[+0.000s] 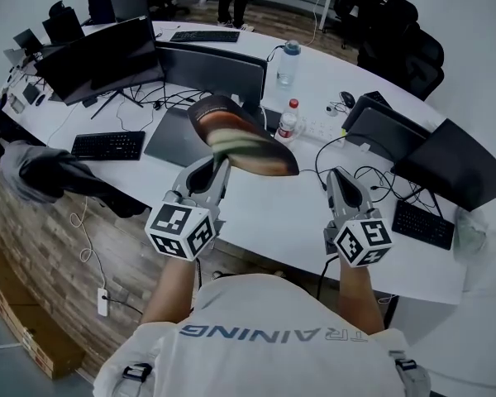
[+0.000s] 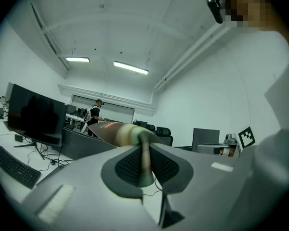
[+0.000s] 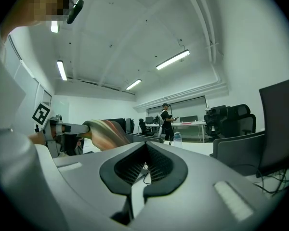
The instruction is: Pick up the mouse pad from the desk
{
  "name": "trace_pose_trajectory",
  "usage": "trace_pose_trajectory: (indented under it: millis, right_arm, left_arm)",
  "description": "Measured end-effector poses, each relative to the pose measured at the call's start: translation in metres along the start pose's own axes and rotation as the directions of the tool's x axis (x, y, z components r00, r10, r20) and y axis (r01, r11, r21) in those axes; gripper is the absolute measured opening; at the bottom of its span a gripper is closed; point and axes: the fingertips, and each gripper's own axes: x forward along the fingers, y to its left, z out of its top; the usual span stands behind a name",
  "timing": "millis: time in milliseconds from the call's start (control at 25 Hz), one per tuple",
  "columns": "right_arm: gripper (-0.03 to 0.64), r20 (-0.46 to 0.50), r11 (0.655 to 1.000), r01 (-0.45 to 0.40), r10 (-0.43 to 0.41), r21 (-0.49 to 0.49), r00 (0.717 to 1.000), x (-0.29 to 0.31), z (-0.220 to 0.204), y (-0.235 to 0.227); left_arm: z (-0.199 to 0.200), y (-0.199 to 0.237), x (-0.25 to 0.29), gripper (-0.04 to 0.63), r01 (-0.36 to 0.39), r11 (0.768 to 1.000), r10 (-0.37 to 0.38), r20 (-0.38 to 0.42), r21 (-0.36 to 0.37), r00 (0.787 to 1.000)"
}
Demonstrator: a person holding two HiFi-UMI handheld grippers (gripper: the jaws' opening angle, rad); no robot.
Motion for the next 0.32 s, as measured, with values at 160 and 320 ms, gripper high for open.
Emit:
trace_pose_trajectory:
  millis: [160,320]
  right_arm:
    - [0.012,-0.003,1.000,0.012,-0.012,-0.010,1.000,-0.0025,0.0007,-0.0033]
    - [0.012,-0.005,1.000,0.028,-0.028,-0.011,1.000,-0.0071,-0.0030,-0.0071]
  left_arm:
    - [0.0008,-0.0016,0.0052,0.035,0.007,1.000,-0.007,0.006,0.009,1.000]
    - [0.0002,-0.0060,0.0088,0.035,0.013,0.999,-0.013,0.006,0.033,1.000]
